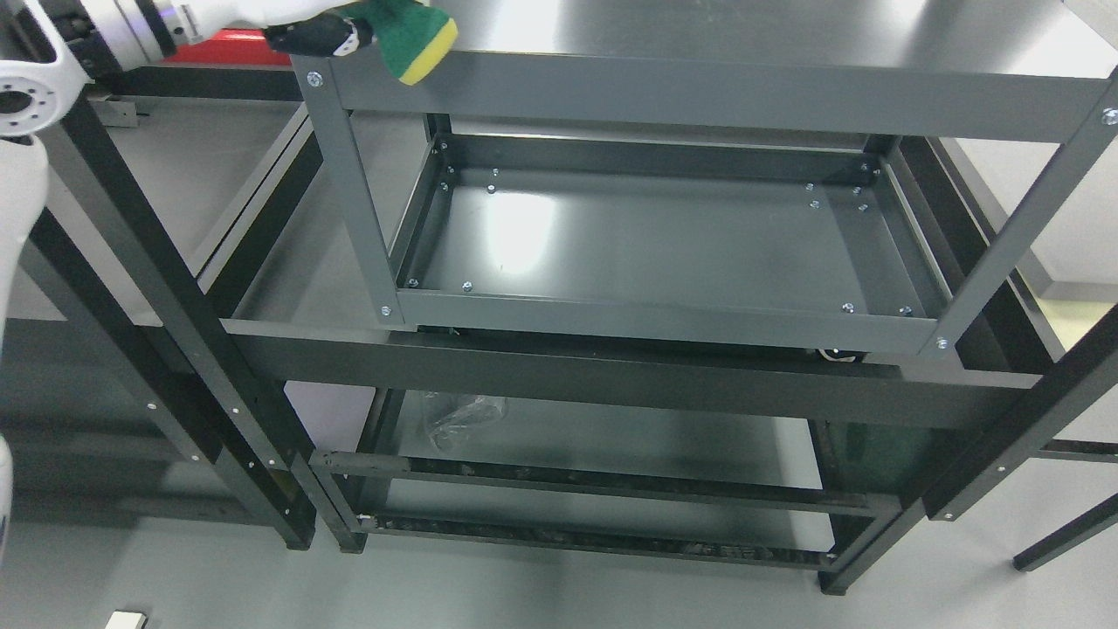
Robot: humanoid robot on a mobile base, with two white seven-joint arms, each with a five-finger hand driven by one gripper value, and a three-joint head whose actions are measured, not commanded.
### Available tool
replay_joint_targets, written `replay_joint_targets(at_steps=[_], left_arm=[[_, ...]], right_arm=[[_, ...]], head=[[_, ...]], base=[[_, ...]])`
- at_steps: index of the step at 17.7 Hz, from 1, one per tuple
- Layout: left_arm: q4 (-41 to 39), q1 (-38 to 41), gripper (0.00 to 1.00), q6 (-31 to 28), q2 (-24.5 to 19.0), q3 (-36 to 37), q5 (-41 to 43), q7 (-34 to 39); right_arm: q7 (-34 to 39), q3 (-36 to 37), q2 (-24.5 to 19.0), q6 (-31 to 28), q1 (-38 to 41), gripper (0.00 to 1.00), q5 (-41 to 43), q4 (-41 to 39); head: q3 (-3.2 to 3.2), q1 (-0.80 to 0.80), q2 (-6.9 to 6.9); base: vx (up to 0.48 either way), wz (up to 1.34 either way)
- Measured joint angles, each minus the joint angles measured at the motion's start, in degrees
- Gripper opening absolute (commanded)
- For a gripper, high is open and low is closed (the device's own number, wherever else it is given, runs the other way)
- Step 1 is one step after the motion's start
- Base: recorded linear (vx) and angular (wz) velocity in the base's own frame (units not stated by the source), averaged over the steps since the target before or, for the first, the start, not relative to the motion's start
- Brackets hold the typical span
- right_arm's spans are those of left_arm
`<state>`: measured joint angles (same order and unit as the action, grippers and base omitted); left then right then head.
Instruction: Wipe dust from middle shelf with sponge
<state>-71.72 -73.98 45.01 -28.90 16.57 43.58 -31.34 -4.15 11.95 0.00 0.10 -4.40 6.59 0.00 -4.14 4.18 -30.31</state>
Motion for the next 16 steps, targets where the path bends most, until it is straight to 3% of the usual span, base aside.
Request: replay_joint_targets(at_steps=[5,12,16], left_arm=[[1.03,-0.1,0.02,0.01,3.75,-0.68,5.74,-0.18],[5.08,-6.56,0.02,0.02,14.98,-0.7,15.41,-0.14],[8.21,-11.73,0.02,0.02,19.63,3.35,17.43,4.46]], right_arm=[[-0.01,0.0,0.0,0.0,0.0,1.0,0.0,0.0],[-0.01,0.0,0.0,0.0,0.0,1.0,0.0,0.0],[-0.02,0.0,0.0,0.0,0.0,1.0,0.0,0.0]], head=[[0.0,0.0,0.0],[0.0,0.0,0.0],[0.0,0.0,0.0]], base=[[0.0,0.0],[0.0,0.0],[0.0,0.0]])
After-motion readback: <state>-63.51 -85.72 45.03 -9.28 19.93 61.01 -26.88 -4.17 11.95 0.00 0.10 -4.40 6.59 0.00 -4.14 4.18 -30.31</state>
